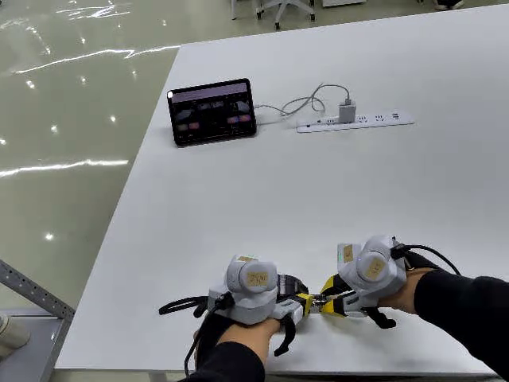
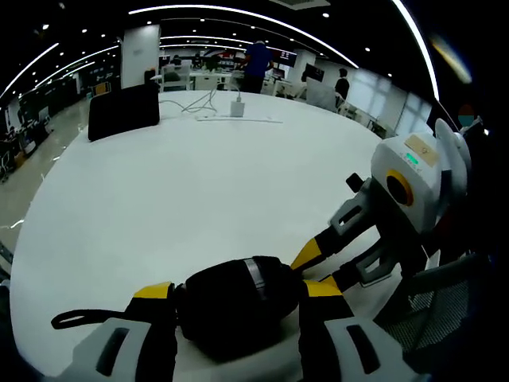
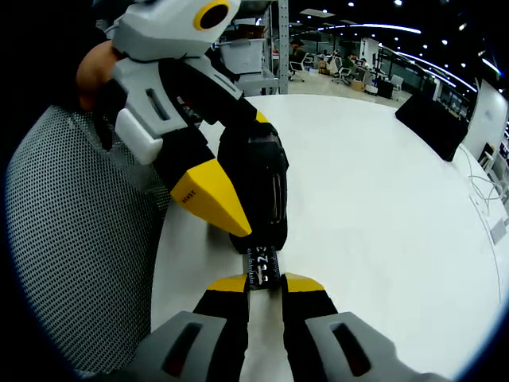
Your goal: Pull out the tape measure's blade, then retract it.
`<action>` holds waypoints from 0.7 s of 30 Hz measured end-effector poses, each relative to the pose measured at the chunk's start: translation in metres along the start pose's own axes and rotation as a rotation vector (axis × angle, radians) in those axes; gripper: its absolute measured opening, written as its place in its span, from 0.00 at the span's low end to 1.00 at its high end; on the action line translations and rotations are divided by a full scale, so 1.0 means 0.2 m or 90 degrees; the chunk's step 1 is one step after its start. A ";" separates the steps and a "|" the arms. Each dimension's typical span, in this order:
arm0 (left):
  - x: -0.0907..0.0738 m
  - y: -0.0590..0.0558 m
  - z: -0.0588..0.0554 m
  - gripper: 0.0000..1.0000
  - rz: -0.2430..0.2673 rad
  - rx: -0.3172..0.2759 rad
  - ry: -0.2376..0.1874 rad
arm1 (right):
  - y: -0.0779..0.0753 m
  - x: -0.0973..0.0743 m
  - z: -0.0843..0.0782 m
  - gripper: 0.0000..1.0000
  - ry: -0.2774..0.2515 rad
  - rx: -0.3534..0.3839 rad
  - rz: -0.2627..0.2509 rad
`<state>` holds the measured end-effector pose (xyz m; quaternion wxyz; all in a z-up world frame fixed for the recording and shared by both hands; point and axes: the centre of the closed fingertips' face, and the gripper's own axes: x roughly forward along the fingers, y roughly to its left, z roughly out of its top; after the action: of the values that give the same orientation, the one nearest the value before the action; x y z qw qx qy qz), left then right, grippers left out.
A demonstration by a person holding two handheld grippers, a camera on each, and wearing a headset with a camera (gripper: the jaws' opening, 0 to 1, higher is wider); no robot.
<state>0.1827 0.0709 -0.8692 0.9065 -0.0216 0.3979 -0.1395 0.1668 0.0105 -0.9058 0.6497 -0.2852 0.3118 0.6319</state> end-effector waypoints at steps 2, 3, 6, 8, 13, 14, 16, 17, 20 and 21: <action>0.00 0.00 0.00 0.58 0.003 -0.006 0.002 | 0.00 0.00 0.00 0.11 0.000 -0.001 -0.002; 0.00 0.00 0.01 0.59 0.006 -0.010 0.004 | 0.01 0.00 0.00 0.11 0.000 -0.001 -0.003; 0.00 -0.01 0.01 0.59 0.014 -0.006 0.009 | 0.01 0.00 0.00 0.11 -0.001 -0.001 -0.004; 0.01 -0.01 0.00 0.57 0.015 -0.001 0.008 | 0.01 0.00 0.00 0.11 -0.002 0.000 -0.004; 0.00 0.00 0.00 0.56 0.004 -0.001 0.008 | 0.01 0.00 0.00 0.11 -0.007 -0.005 -0.003; 0.00 0.00 0.00 0.56 0.003 -0.001 0.009 | 0.01 0.00 0.00 0.11 -0.008 -0.005 -0.003; 0.00 0.00 0.00 0.55 0.001 -0.001 0.010 | 0.01 0.00 0.00 0.11 -0.009 -0.005 -0.002; 0.00 0.00 0.00 0.55 0.000 -0.002 0.010 | 0.01 0.00 0.00 0.11 -0.010 -0.005 -0.002; 0.00 0.00 0.00 0.55 -0.002 -0.002 0.011 | 0.01 0.00 0.00 0.11 -0.012 0.000 -0.002; 0.00 0.00 0.00 0.55 -0.002 -0.002 0.011 | 0.01 0.00 0.00 0.11 -0.013 0.000 -0.003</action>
<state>0.1829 0.0711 -0.8695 0.9029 -0.0226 0.4058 -0.1401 0.1649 0.0103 -0.9053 0.6543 -0.2793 0.3047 0.6333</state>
